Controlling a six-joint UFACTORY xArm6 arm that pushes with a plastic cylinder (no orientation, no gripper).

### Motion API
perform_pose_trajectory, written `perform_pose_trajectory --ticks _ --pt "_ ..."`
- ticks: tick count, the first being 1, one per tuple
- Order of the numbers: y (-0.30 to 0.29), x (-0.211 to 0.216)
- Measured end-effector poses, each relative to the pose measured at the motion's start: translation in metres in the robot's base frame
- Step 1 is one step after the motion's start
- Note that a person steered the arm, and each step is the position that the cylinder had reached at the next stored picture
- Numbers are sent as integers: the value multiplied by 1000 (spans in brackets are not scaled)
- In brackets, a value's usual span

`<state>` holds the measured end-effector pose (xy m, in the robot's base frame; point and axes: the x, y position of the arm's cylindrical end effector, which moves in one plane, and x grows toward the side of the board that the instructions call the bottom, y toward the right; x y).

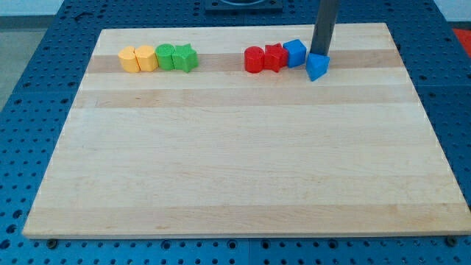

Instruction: Nudge the blue cube slightly down

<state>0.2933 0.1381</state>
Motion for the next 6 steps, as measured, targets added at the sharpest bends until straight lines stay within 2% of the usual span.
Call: perform_pose_trajectory --ticks 3,5,6 --pt "-4 -45" --pt "-45 -36" --pt "-47 -26"
